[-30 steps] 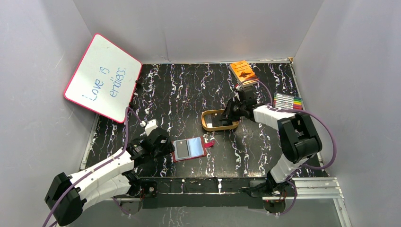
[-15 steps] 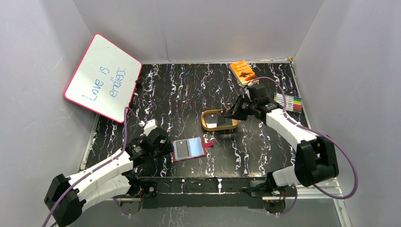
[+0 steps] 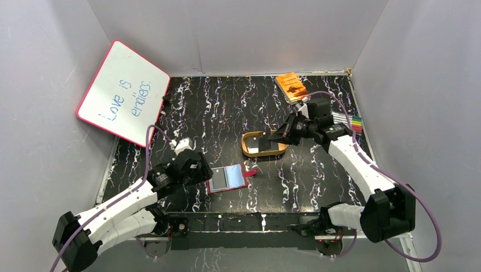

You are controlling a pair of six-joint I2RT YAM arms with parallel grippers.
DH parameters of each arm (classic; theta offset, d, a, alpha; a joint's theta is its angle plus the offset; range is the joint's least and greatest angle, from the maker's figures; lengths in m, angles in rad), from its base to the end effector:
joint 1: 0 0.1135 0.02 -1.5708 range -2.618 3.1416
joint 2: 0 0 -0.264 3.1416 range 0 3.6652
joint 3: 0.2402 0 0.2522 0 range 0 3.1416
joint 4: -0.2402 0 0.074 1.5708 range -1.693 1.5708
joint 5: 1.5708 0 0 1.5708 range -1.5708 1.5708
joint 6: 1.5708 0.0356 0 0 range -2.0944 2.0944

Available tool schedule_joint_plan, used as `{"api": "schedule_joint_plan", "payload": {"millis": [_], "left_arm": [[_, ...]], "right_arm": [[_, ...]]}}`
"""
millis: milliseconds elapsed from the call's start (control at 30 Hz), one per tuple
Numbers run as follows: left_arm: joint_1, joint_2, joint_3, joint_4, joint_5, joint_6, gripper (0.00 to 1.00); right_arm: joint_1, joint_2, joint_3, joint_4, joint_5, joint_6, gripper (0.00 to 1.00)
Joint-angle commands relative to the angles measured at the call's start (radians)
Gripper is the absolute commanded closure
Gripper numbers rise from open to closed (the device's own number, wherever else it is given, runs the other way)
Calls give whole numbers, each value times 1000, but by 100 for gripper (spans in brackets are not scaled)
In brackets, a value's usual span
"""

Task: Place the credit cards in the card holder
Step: Pick up the credit card from the storage box, then turn over the card slot in the card holder.

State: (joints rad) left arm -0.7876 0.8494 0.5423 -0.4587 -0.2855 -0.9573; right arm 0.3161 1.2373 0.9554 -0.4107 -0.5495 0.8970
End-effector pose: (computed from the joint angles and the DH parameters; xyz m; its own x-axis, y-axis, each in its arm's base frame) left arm 0.1307 -0.1171 0.2199 -0.7204 -0.3884 -0.5746 -0.0908 0.8742 -0.4770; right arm 0.2469 0.1003 0.2858 -0.8844 0.4119 -0.2196 0.0705 0.5829 0.8095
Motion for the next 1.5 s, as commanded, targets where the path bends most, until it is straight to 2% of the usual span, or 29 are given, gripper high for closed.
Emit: {"api": "schedule_joint_plan", "payload": {"millis": [0, 133, 300, 500, 833, 967, 1233, 1467], "left_arm": [[-3, 38, 54, 96, 143, 83, 39], [-7, 130, 92, 157, 203, 95, 32], [-24, 252, 142, 187, 213, 92, 29], [-60, 383, 201, 218, 203, 119, 28], [-81, 516, 251, 195, 120, 139, 36], [-83, 545, 261, 214, 150, 162, 34], [-136, 677, 357, 174, 95, 224, 32], [-176, 780, 388, 100, 21, 244, 39]], "right_arm": [[104, -81, -10, 42, -36, -282, 100], [200, -57, -122, 67, -18, -348, 100], [284, -19, -205, 160, 23, -304, 100], [288, 5, -243, 152, 98, -288, 100], [342, 69, -277, 233, 33, -319, 100], [347, 100, -285, 253, 51, -294, 100], [348, 17, -326, 216, 178, -256, 100], [346, -95, -341, 155, 279, -251, 100]]}}
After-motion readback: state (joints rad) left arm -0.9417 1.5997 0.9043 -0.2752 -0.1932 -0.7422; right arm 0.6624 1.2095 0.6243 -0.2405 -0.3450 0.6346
